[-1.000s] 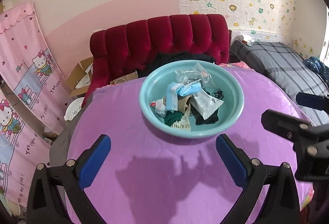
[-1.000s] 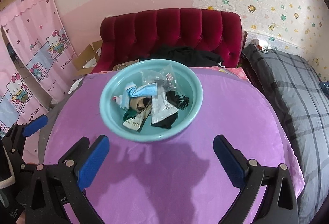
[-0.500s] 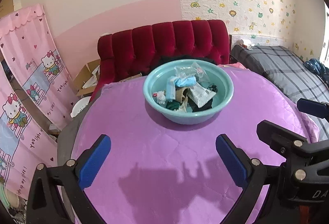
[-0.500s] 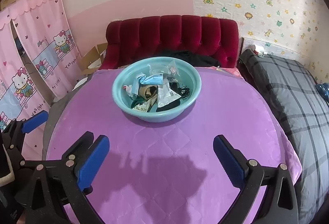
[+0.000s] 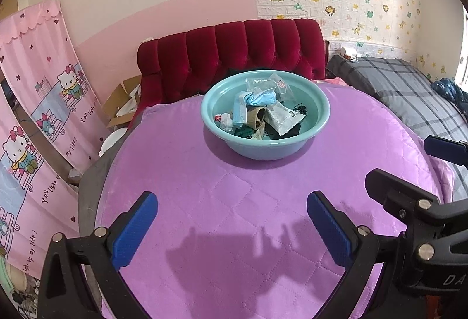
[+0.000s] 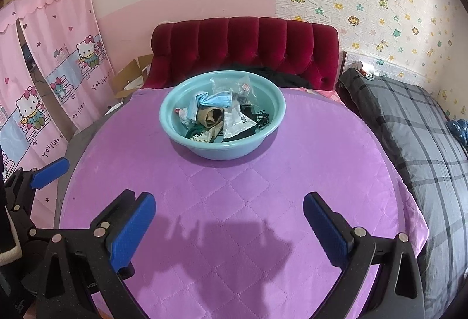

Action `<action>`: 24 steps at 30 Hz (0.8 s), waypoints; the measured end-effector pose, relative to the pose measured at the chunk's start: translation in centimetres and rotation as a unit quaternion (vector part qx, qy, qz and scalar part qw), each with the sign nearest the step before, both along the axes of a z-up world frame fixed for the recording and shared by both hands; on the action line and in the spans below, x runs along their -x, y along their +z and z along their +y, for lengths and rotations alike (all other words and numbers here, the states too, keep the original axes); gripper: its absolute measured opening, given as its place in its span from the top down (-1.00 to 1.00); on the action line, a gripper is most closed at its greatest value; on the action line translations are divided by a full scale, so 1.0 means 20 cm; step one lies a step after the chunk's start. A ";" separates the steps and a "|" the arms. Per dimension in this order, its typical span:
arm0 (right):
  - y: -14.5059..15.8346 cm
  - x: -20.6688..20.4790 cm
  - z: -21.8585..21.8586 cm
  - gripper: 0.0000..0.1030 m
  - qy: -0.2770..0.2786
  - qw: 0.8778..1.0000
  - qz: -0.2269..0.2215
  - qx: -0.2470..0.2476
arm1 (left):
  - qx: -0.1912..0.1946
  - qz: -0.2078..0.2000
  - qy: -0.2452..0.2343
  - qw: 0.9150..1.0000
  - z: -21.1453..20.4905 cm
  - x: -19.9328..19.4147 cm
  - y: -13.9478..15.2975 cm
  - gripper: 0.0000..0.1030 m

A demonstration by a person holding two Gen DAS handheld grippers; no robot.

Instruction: Organize soft objects

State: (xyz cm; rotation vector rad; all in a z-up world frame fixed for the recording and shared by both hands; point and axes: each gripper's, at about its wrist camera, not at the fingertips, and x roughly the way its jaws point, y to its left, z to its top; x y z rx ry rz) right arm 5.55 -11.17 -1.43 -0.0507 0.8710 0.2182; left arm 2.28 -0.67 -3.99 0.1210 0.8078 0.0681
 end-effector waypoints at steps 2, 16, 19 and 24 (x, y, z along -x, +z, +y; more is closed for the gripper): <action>0.00 0.00 0.00 -1.00 0.000 1.000 0.000 0.000 | 0.000 0.001 0.000 1.000 0.00 0.00 0.00 -1.00; 0.00 0.00 0.01 -1.00 0.001 1.000 -0.004 0.001 | 0.001 -0.001 0.003 1.000 0.00 0.01 0.00 -1.00; 0.00 0.00 0.01 -1.00 0.001 1.000 -0.004 0.001 | 0.001 0.000 0.003 1.000 0.00 0.01 0.00 -1.00; 0.01 0.01 0.00 -1.00 0.000 1.000 -0.005 0.000 | 0.002 0.000 0.003 1.000 0.01 0.01 0.01 -1.00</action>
